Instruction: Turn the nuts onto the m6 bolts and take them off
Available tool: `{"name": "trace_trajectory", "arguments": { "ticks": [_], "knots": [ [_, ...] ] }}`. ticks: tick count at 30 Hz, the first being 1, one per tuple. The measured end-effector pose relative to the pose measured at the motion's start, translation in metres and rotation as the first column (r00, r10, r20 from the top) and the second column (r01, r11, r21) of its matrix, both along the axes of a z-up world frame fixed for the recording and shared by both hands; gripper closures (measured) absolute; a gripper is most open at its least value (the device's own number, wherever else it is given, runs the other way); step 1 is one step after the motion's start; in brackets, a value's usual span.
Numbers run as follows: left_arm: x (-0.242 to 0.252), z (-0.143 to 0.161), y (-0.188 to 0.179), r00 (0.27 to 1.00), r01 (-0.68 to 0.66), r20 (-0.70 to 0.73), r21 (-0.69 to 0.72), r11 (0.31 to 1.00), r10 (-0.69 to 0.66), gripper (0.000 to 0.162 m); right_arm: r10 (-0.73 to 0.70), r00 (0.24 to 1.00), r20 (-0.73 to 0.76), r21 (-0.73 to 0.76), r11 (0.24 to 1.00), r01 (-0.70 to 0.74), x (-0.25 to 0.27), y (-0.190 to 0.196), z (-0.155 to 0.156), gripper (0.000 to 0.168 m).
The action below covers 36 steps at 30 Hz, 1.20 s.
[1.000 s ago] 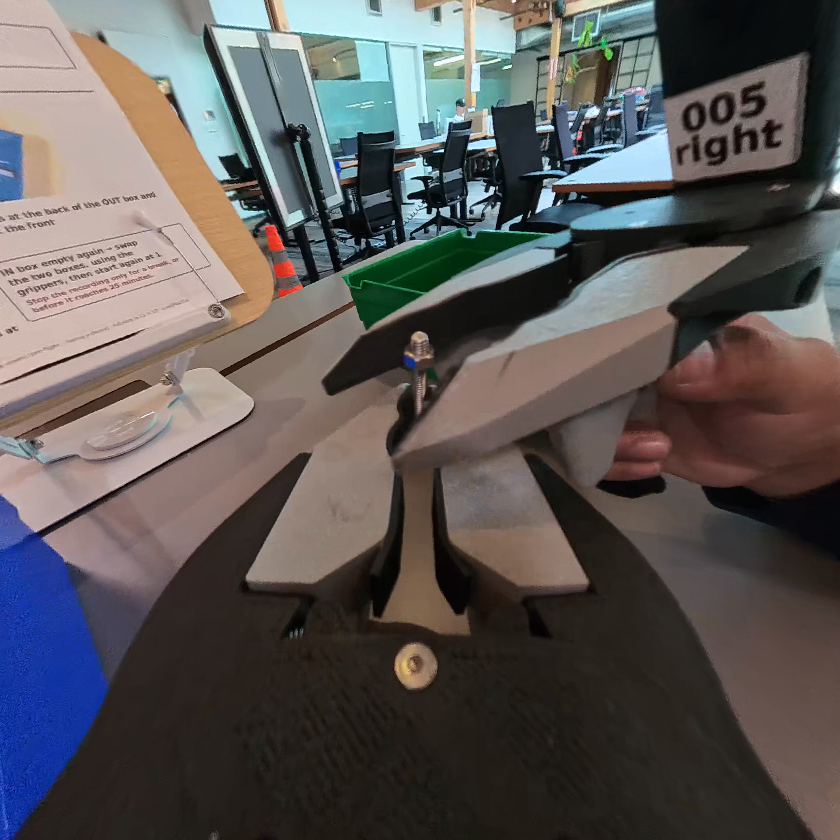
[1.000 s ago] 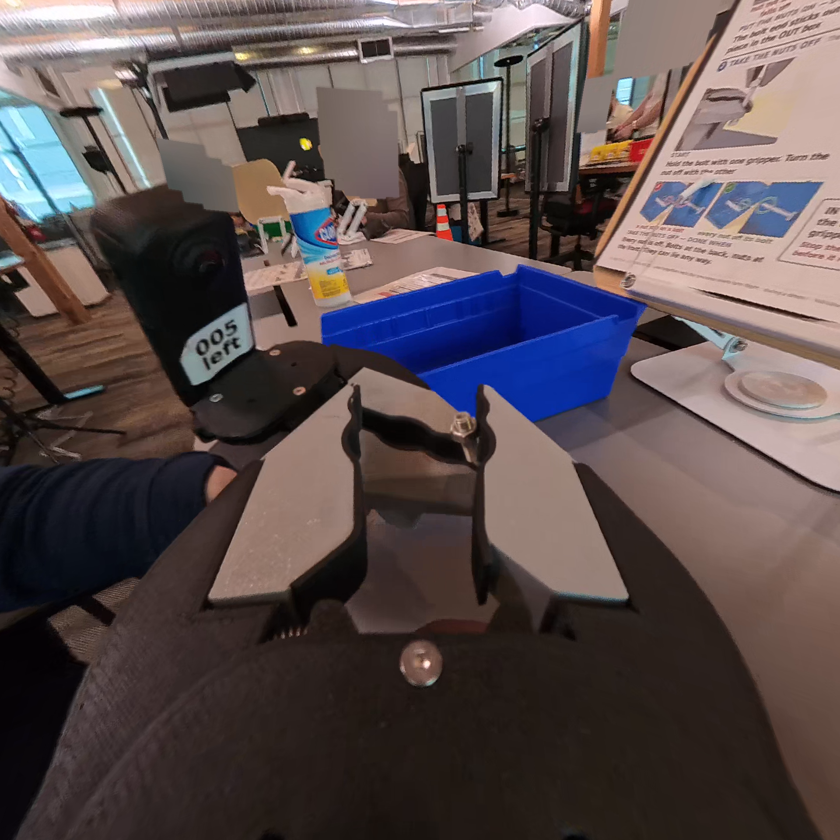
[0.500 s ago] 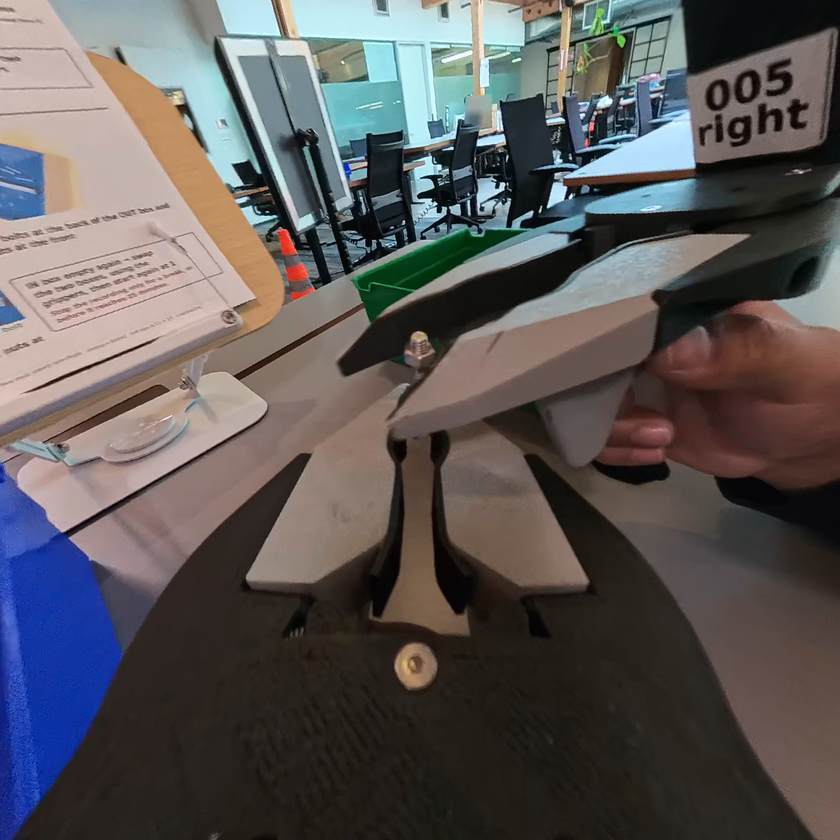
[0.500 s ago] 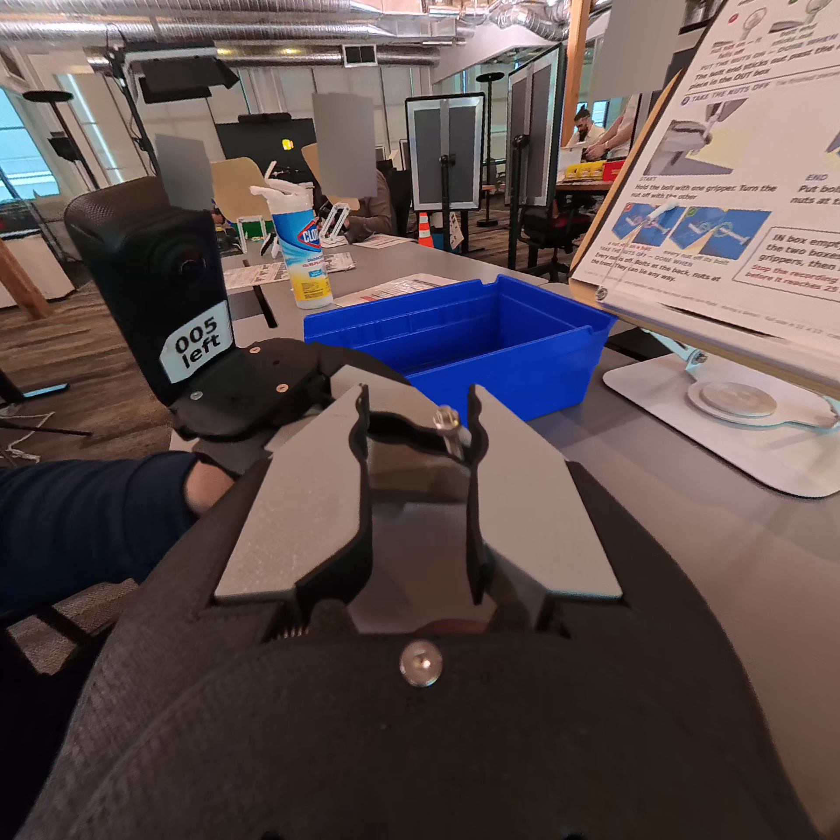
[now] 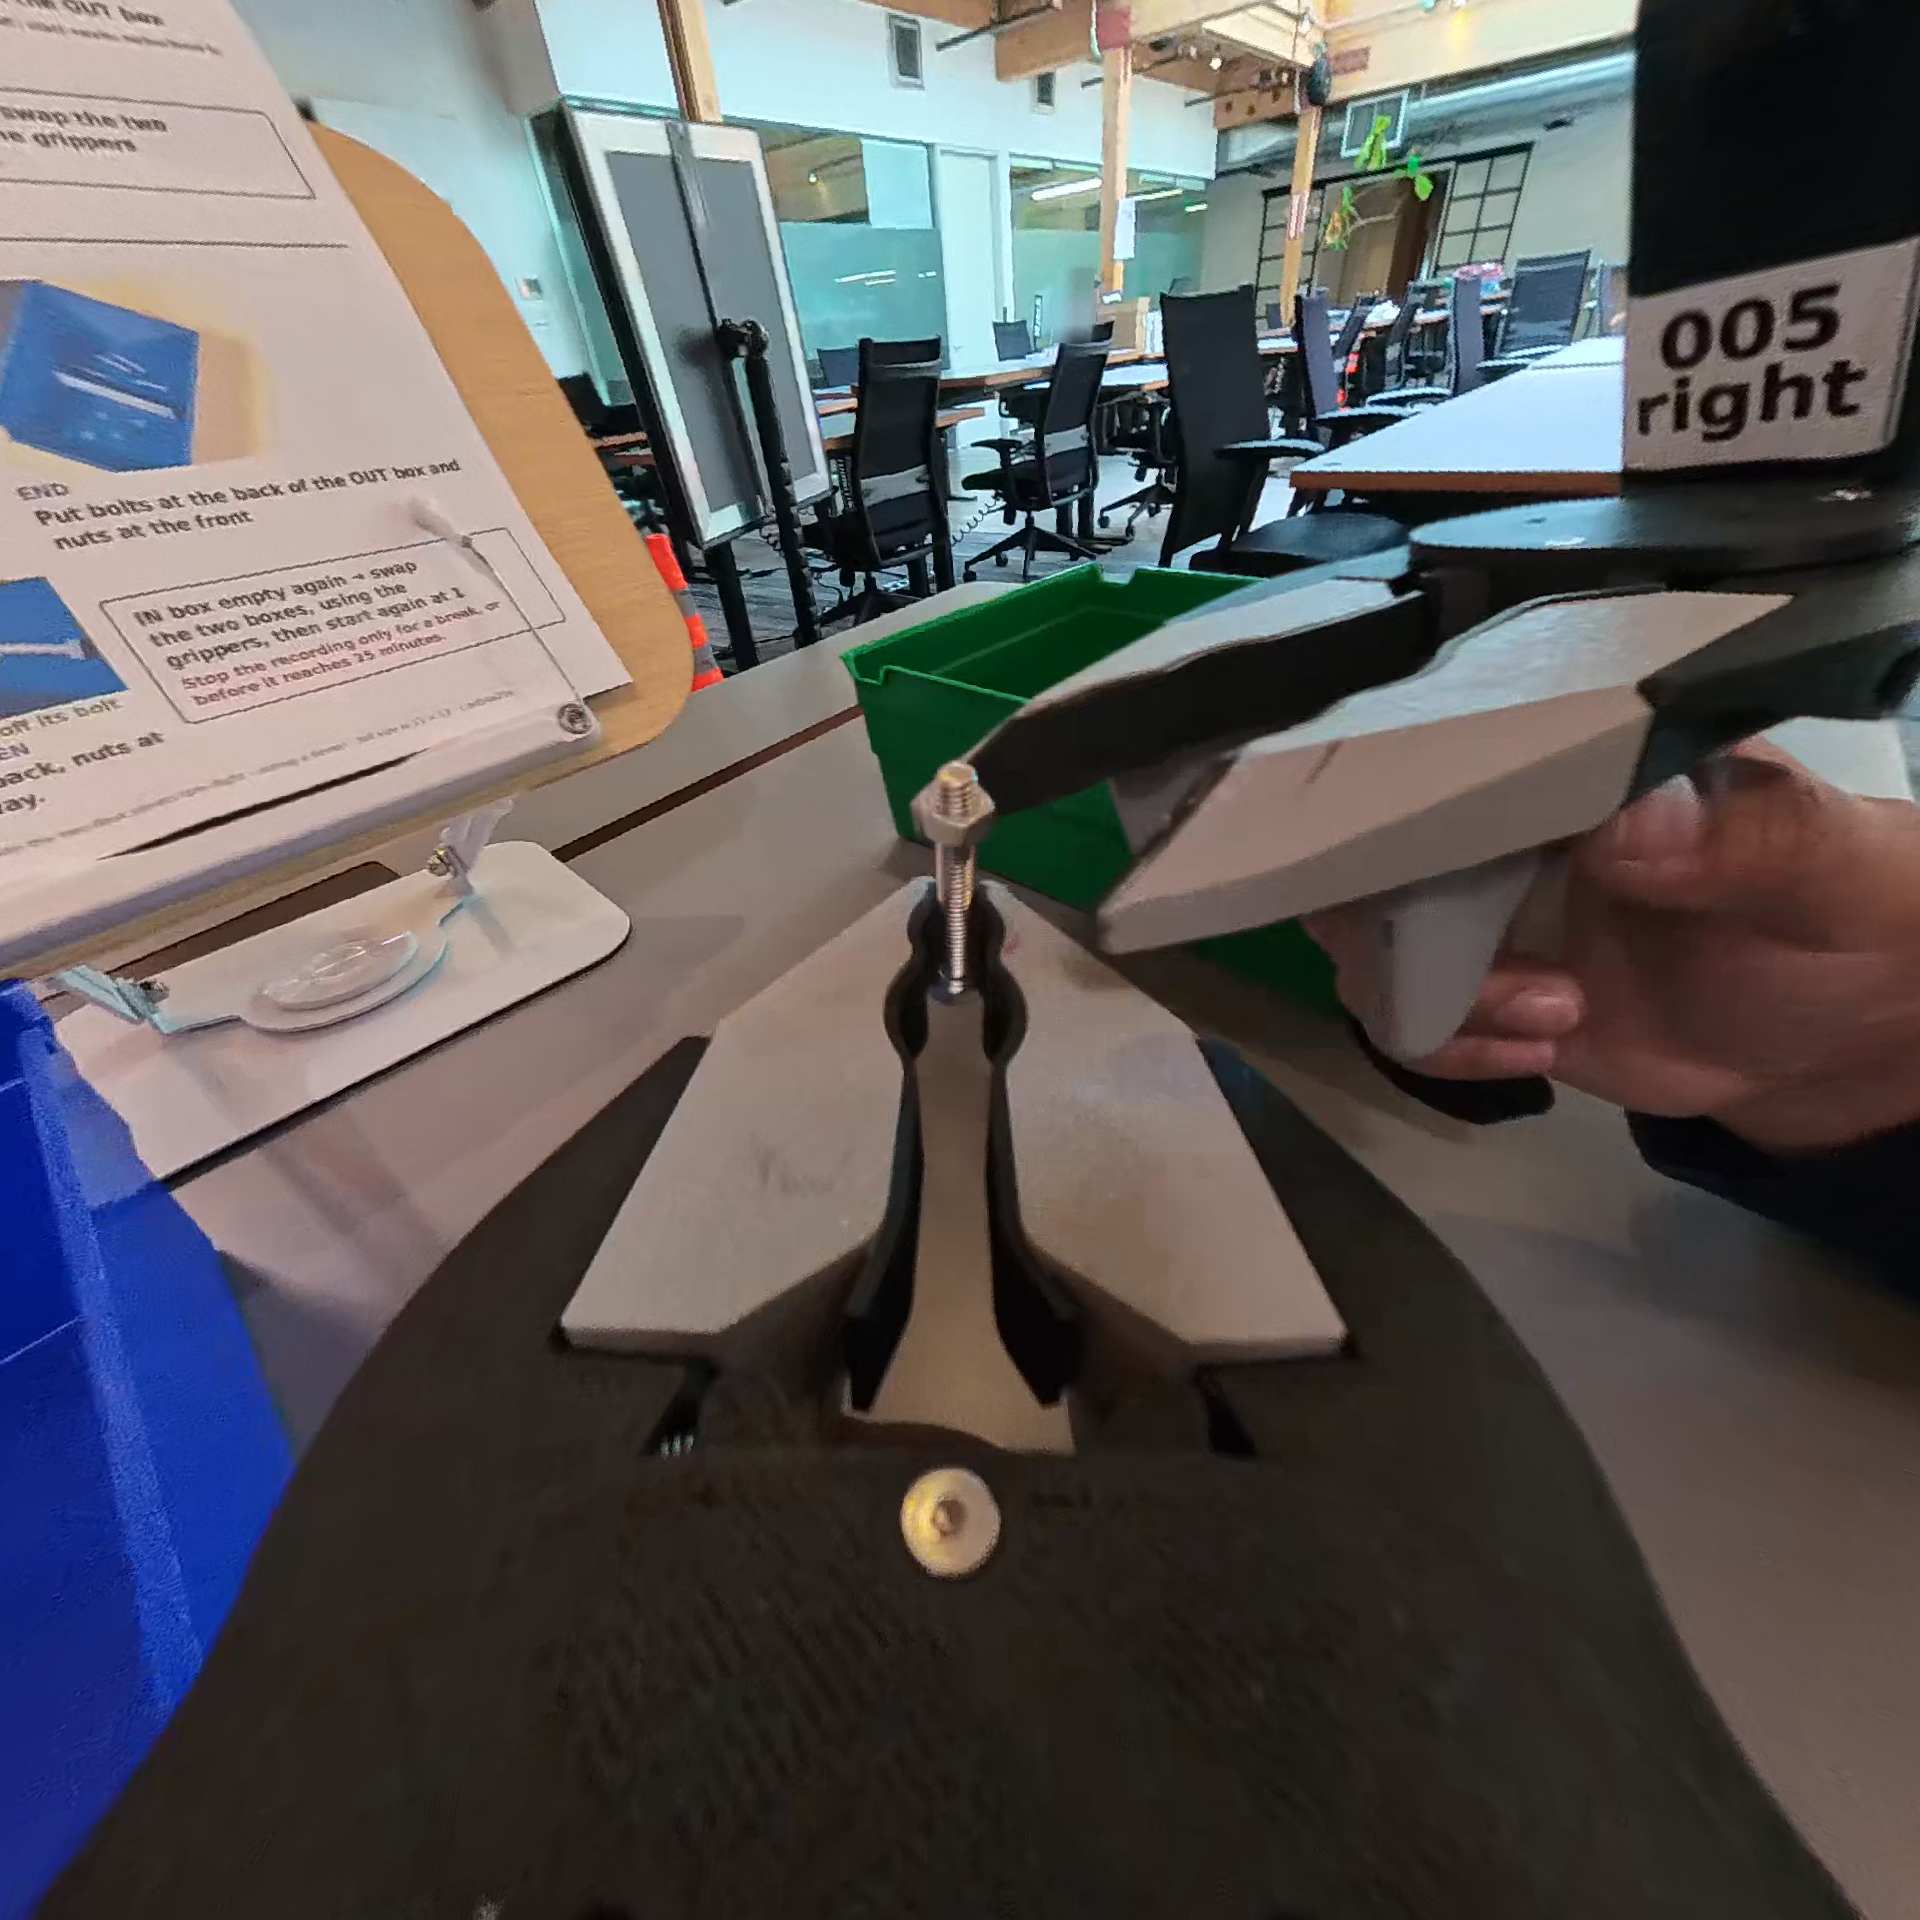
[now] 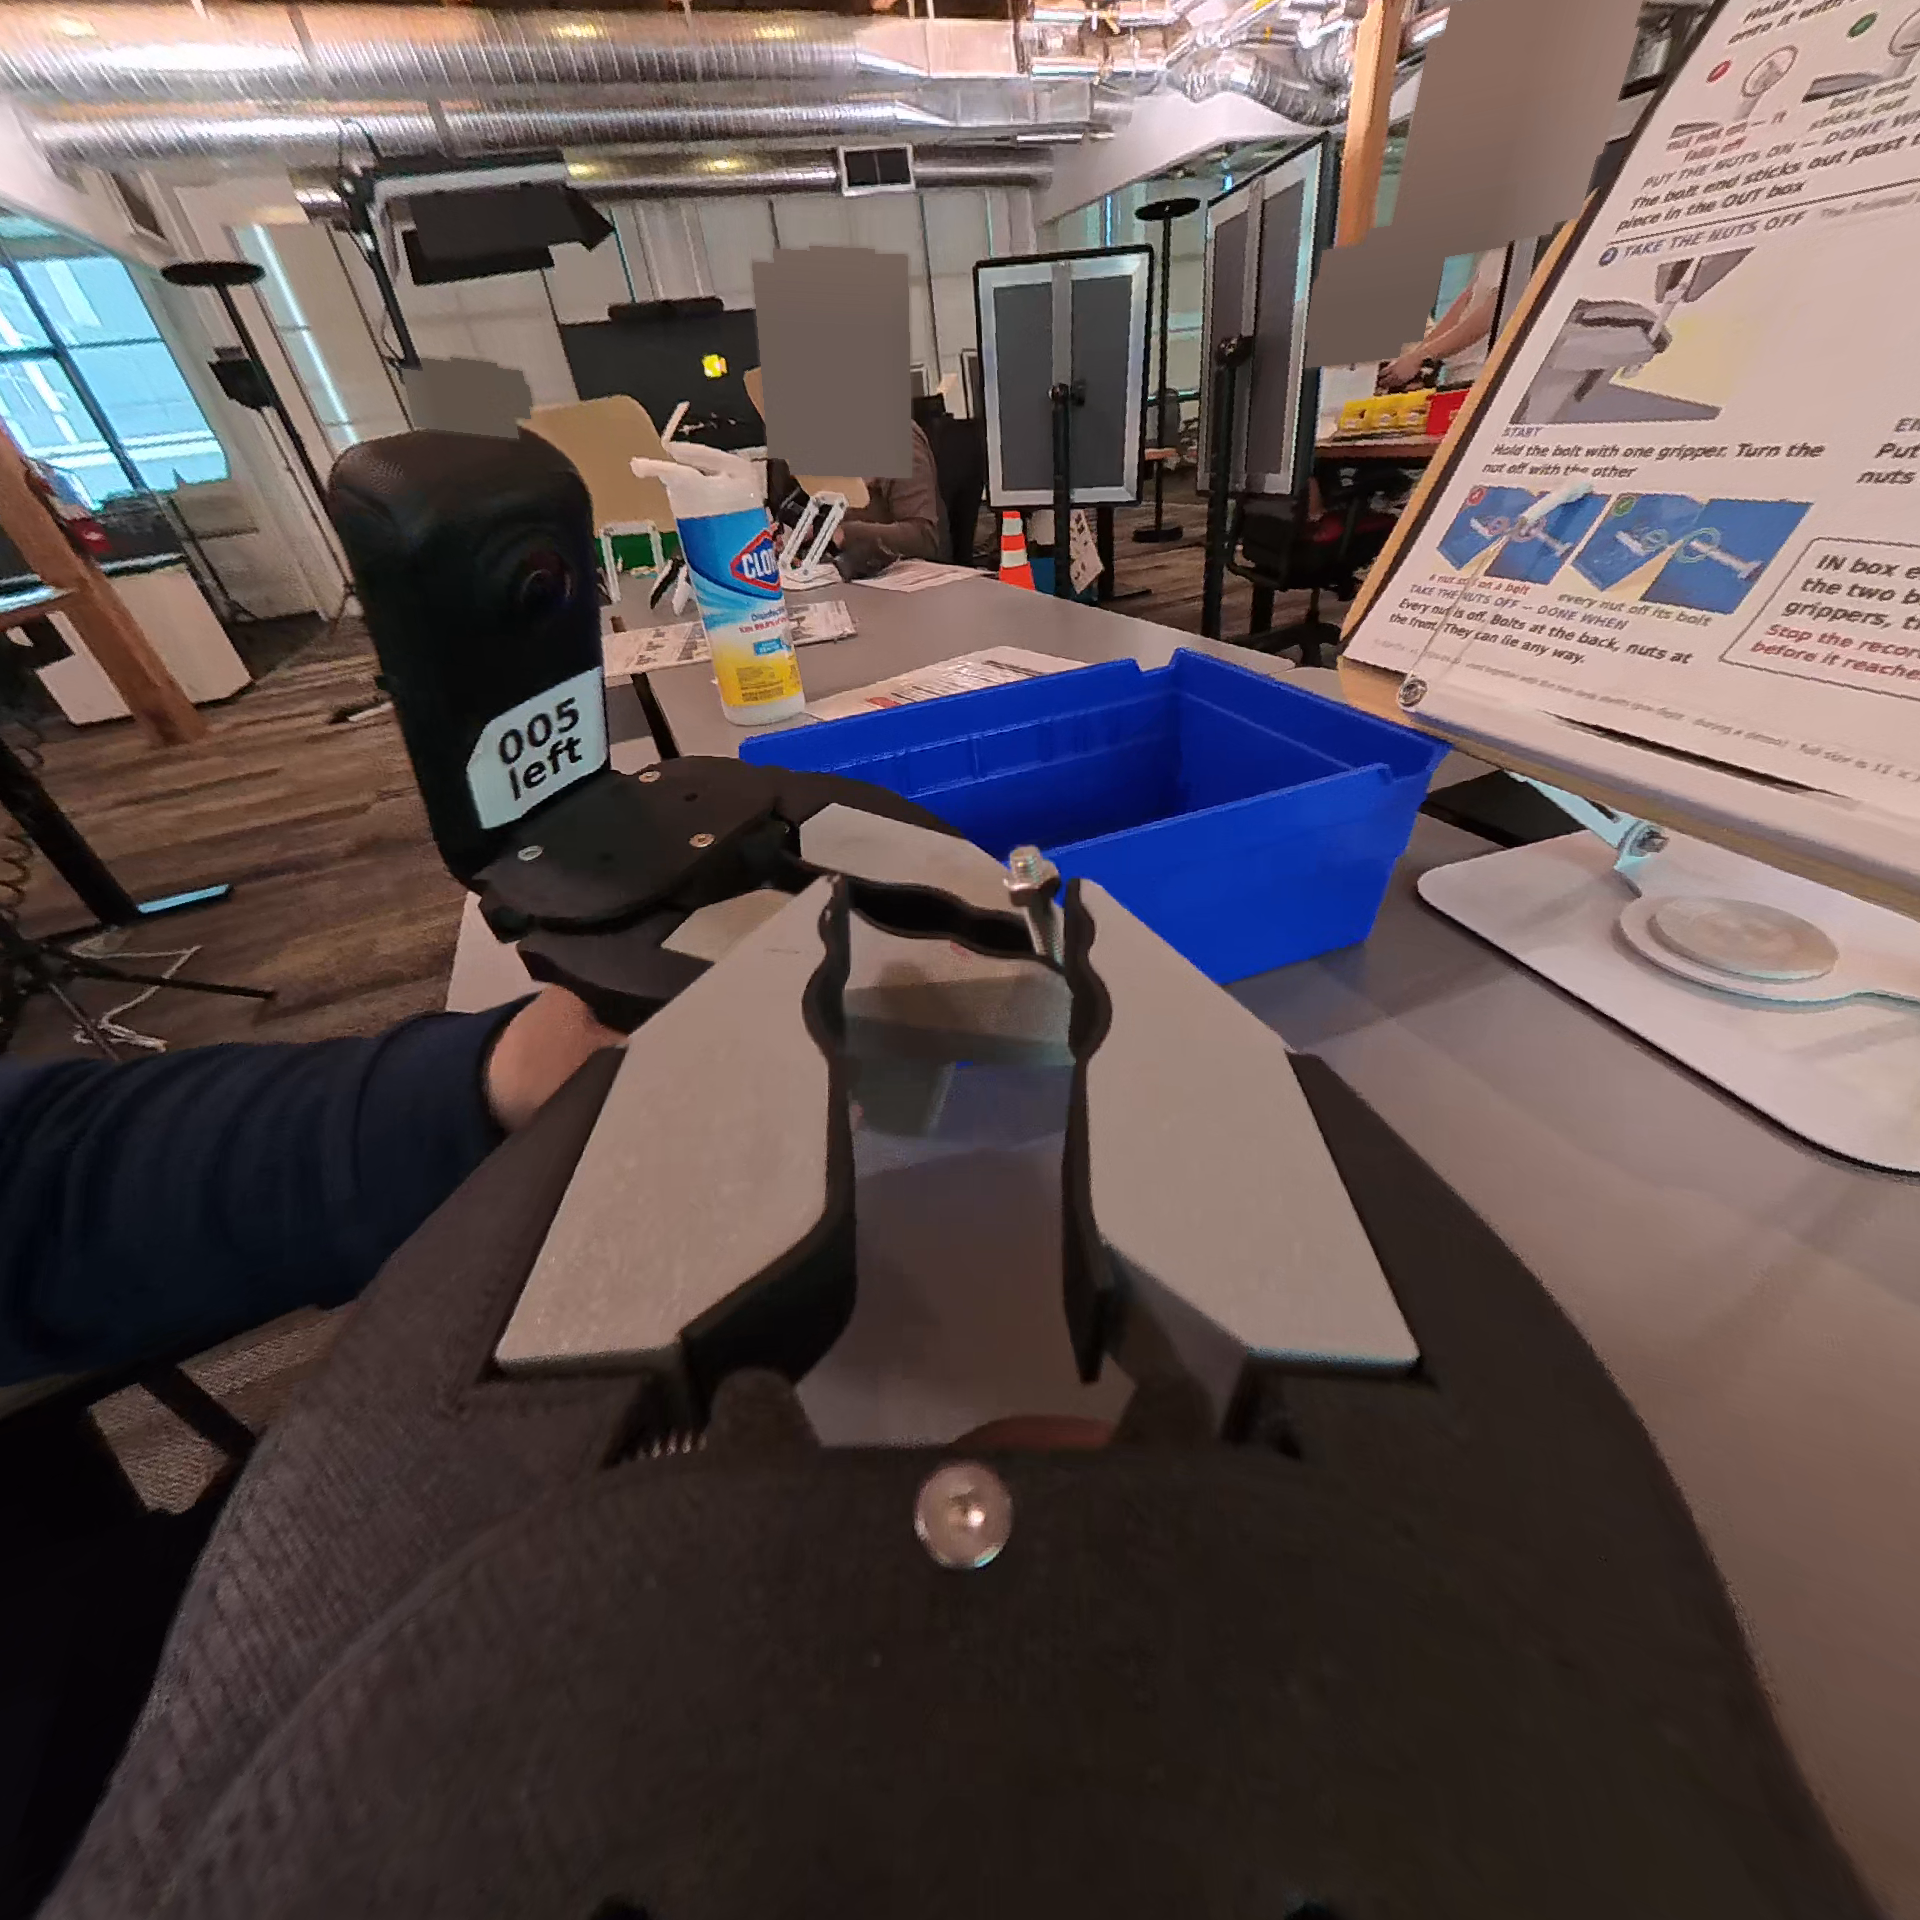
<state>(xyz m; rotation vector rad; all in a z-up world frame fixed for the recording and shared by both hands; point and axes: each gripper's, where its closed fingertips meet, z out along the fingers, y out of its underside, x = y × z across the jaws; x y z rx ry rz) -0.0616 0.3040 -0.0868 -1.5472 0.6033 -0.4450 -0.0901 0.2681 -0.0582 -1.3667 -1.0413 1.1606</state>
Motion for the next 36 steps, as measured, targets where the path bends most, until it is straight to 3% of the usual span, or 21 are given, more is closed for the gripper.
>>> {"name": "trace_trajectory", "arguments": {
  "ticks": [4,12,16,23,28,31,32,36],
  "knots": [
    [0.011,-0.004,-0.004,0.999,0.018,-0.040,0.013,1.000,-0.018,0.160,0.016,0.999,0.031,0.017,1.000,-0.016,-0.008,-0.007,-0.005,0.121],
    [-0.002,0.001,0.000,0.999,-0.026,-0.018,0.014,1.000,0.026,0.160,-0.022,1.000,0.001,-0.004,1.000,0.022,0.001,0.004,-0.001,0.126],
    [0.010,-0.006,-0.005,0.997,0.015,-0.080,0.011,1.000,-0.014,0.160,-0.013,1.000,0.026,0.033,0.999,0.012,-0.003,-0.001,-0.003,0.134],
    [0.004,-0.003,-0.003,0.997,-0.015,-0.078,0.024,1.000,0.017,0.160,-0.032,0.999,-0.012,0.008,0.999,0.032,0.004,0.006,0.003,0.131],
    [0.002,-0.002,-0.003,0.997,-0.012,-0.073,0.015,1.000,0.013,0.160,-0.066,0.997,0.046,0.068,0.996,0.062,0.004,0.009,-0.003,0.140],
    [0.009,-0.006,-0.005,0.994,0.000,-0.109,0.019,1.000,0.002,0.160,-0.117,0.989,0.088,0.120,0.987,0.106,0.001,0.011,-0.009,0.162],
    [0.009,-0.007,-0.004,0.993,-0.006,-0.114,0.018,1.000,0.008,0.160,-0.132,0.987,0.094,0.125,0.985,0.120,0.002,0.013,-0.009,0.162],
    [0.009,-0.004,-0.005,0.996,0.003,-0.088,0.026,1.000,-0.001,0.160,-0.079,0.996,0.033,-0.030,0.996,0.080,0.004,0.016,-0.006,0.162]
  ]
}}
